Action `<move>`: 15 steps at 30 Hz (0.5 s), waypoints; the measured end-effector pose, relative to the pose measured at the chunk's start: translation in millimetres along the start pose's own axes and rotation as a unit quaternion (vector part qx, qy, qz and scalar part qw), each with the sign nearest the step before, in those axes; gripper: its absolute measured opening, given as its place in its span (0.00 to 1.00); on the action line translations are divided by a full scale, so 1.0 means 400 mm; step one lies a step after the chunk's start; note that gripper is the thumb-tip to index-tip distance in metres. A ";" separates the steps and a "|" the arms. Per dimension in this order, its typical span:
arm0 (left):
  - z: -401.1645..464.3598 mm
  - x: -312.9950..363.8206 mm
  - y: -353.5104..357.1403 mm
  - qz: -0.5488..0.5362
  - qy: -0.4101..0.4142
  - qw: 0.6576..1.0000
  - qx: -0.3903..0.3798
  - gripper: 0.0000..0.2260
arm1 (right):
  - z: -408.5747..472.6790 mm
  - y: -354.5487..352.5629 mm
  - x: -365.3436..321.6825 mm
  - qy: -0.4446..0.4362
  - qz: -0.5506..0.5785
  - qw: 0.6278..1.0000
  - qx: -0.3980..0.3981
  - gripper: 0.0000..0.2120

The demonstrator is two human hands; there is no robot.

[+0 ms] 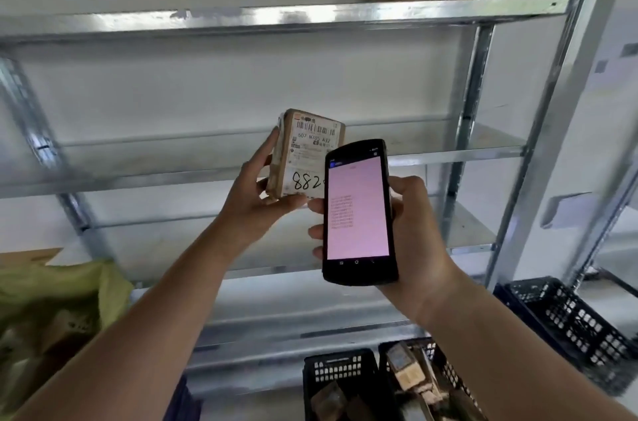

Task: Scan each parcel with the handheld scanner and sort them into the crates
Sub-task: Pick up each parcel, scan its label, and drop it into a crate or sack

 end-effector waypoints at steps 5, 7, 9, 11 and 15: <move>0.042 0.086 -0.038 0.030 0.048 0.997 -0.061 0.49 | -0.021 0.064 -0.029 -0.010 -0.003 1.000 -0.020 0.30; 0.054 0.106 -0.044 0.039 0.059 0.995 -0.069 0.51 | -0.034 0.080 -0.038 -0.014 -0.001 1.000 -0.023 0.30; 0.060 0.119 -0.041 0.060 0.068 0.993 -0.078 0.51 | -0.047 0.094 -0.050 -0.020 -0.002 0.999 -0.025 0.30; 0.062 0.129 -0.036 0.086 0.076 0.990 -0.078 0.51 | -0.058 0.109 -0.063 -0.026 0.000 0.999 -0.027 0.31; 0.065 0.150 -0.025 0.108 0.076 0.988 -0.076 0.50 | -0.078 0.125 -0.077 -0.027 0.016 0.999 -0.027 0.31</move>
Point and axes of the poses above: each hand's wrist, its own z-axis towards the middle knuckle, its own y-axis out of the palm, x = y × z, the point moved 9 cm from there along z, towards the middle knuckle, and after that the axes turned 12 degrees about -x, right-handed, at the moved point
